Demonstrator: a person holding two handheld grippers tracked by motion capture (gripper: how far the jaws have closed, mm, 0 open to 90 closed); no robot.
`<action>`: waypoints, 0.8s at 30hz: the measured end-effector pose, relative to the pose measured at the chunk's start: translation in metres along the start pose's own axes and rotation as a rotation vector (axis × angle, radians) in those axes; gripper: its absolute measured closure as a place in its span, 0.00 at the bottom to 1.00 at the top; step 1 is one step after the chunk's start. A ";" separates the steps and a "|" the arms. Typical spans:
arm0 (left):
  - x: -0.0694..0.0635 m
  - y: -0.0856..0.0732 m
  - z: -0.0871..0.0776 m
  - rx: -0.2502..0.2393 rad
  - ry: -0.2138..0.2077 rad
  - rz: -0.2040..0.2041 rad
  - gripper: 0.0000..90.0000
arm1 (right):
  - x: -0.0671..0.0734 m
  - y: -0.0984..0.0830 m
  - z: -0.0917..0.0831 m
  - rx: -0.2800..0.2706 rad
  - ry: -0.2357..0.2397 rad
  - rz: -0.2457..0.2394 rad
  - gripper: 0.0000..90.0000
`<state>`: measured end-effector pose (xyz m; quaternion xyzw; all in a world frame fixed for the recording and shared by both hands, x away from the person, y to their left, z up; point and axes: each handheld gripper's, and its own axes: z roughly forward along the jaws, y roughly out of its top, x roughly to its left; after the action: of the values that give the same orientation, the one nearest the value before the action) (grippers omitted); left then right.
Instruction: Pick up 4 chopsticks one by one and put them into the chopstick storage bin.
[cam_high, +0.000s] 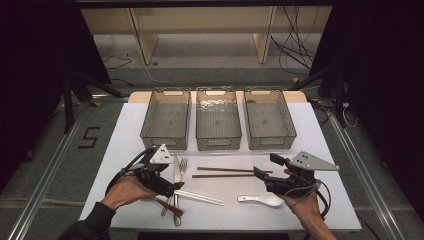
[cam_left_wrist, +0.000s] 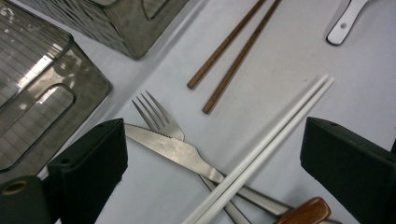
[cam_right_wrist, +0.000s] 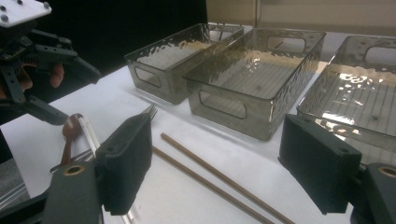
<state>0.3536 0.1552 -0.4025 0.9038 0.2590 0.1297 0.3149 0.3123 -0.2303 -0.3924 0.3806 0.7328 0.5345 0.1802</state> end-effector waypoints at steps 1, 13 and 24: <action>0.000 0.000 0.001 0.008 -0.007 0.008 0.08 | 0.000 0.000 0.000 0.000 0.000 0.000 0.29; -0.003 -0.010 0.016 0.171 -0.024 0.144 0.18 | 0.000 0.000 0.000 0.003 0.005 -0.002 0.29; -0.006 -0.018 0.025 0.247 -0.058 0.187 0.26 | 0.000 0.001 0.000 0.004 0.010 0.001 0.29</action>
<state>0.3520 0.1509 -0.4335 0.9592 0.1786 0.0994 0.1953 0.3122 -0.2303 -0.3915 0.3787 0.7347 0.5349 0.1755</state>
